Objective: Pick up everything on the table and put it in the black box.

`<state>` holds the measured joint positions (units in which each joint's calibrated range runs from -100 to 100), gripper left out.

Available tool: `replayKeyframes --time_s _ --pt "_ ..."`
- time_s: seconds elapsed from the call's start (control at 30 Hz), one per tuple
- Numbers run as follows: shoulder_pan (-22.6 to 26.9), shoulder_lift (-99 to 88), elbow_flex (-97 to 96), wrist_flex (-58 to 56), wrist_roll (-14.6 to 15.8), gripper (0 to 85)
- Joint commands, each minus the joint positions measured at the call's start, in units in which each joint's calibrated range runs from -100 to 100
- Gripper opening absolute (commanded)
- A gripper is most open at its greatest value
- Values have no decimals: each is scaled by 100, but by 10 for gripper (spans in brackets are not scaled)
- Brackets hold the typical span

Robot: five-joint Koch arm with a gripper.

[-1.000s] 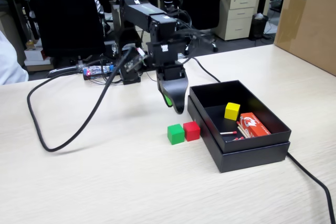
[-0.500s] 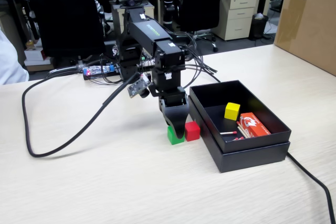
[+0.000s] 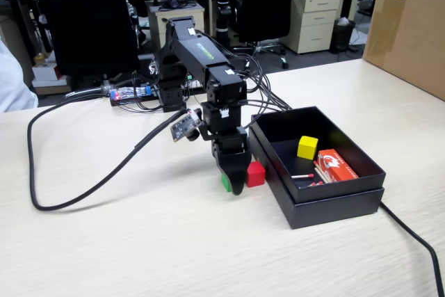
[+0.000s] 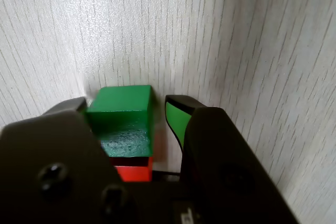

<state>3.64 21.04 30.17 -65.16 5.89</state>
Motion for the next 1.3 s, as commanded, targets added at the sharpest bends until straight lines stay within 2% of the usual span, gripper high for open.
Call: replayKeyframes --time_s 0.0,0.1,0.17,0.43,0.53,0.57,0.6,0.63,0.7,0.9,1.27 --pt "-15 -55 374 -29 -15 164" --pt "-49 -90 374 -29 -10 52" --pt "-83 -239 347 -37 -10 11" --pt "-112 -2201 165 -245 -39 9" --pt "132 -3153 519 -270 -49 9" --pt "464 -3475 1027 -270 -54 9" --pt "576 -3452 1199 -270 -59 9" --pt "933 -2855 1670 -270 -68 11" --pt "1104 -2270 1988 -270 -68 11" --pt "1226 -193 2686 -270 -78 12" --pt "1226 679 2831 -270 -68 24"
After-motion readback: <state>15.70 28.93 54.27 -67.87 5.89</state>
